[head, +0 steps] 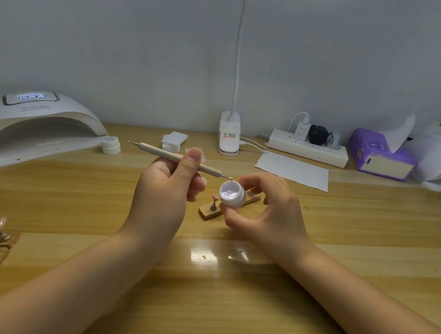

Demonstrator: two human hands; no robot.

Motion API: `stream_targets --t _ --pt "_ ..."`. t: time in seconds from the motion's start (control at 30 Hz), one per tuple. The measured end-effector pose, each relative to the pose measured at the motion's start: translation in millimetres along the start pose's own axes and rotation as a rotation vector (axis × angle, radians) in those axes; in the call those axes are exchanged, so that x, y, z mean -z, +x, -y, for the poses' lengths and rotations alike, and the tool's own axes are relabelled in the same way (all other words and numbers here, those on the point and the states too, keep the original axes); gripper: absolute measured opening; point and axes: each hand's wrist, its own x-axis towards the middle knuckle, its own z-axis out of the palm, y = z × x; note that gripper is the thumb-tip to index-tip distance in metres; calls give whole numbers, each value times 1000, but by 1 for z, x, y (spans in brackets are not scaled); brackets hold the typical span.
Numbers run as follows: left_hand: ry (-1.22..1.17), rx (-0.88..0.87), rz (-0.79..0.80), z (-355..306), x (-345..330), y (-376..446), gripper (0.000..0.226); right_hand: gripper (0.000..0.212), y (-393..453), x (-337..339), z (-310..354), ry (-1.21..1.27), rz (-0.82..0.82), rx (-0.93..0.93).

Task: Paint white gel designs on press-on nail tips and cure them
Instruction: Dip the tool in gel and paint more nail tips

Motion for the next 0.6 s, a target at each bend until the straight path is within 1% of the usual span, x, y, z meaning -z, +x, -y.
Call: stream_targets --t 0.13,0.27,0.5,0.6 --pt "-56 59 -12 0 2 1 31 35 0 0 1 9 -1 0" --pt "-120 118 -21 -2 1 3 36 35 -1 0 2 11 4 6" --pt "-265 314 -33 0 1 8 36 36 -1 2 5 22 1 -3" --pt "-305 369 -28 0 1 8 35 36 -1 2 6 26 -4 -6"
